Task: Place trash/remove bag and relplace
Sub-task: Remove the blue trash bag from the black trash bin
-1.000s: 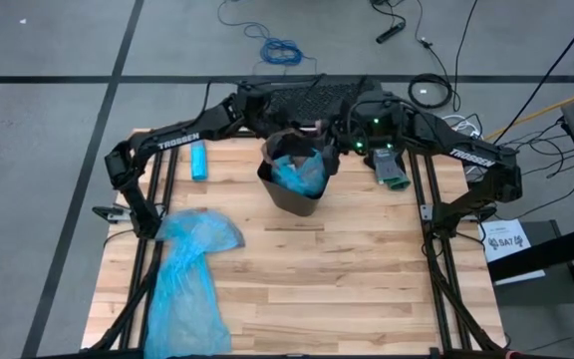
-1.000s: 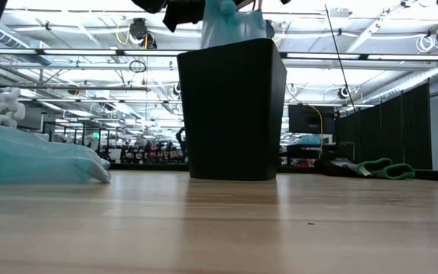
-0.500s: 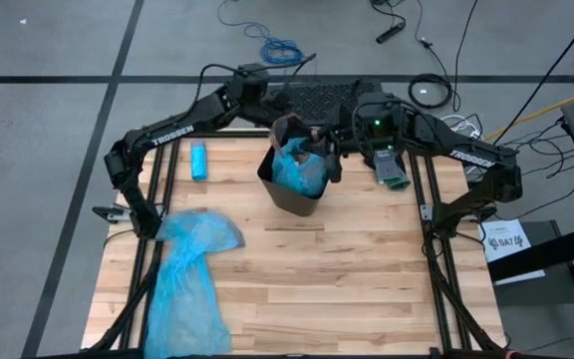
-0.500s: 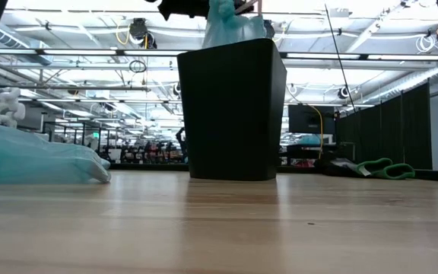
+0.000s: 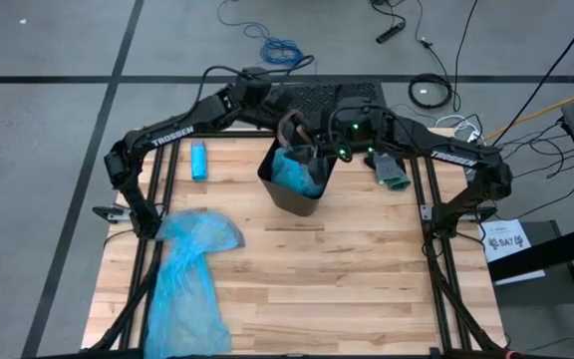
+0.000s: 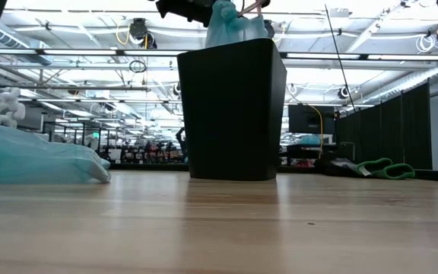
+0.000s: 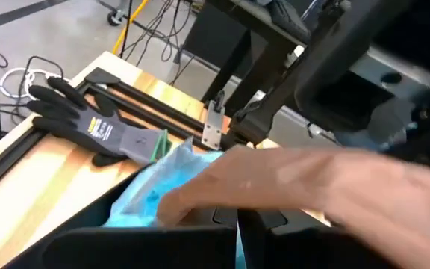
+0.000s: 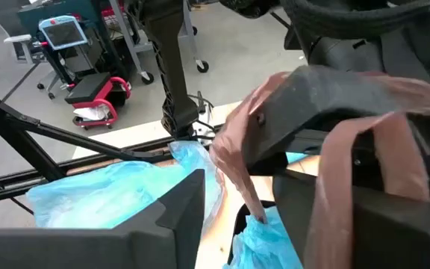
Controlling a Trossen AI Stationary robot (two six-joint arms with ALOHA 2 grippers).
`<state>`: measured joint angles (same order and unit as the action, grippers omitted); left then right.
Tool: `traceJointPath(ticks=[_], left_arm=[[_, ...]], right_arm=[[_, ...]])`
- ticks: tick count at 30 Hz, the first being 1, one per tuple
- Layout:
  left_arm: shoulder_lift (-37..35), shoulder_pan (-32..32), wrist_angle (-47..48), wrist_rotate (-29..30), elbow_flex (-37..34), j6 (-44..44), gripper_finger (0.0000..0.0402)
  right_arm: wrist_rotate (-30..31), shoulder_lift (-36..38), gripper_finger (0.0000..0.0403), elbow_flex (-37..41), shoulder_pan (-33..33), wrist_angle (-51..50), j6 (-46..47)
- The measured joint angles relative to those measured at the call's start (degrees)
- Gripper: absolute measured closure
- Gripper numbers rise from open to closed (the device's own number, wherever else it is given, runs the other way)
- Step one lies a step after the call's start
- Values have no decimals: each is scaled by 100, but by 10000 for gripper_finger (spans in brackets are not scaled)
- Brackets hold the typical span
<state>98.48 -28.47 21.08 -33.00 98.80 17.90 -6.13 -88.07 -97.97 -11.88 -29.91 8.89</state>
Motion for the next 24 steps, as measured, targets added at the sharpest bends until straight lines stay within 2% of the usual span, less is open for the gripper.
traceJointPath(ticks=[5,12,16,21,24], left_arm=[[0,0,103,165,-2,-48,402],[0,0,100,262,-2,-198,402],[-11,0,343,431,-2,-393,402],[-15,-7,556,477,-2,-544,402],[-20,-6,571,520,2,-694,402]], right_arm=[[-22,-1,245,0,0,75,246],[23,-7,266,0,0,79,581],[115,-12,303,2,-17,39,734],[325,-13,389,4,-15,-38,724],[350,-13,393,4,-14,-37,757]])
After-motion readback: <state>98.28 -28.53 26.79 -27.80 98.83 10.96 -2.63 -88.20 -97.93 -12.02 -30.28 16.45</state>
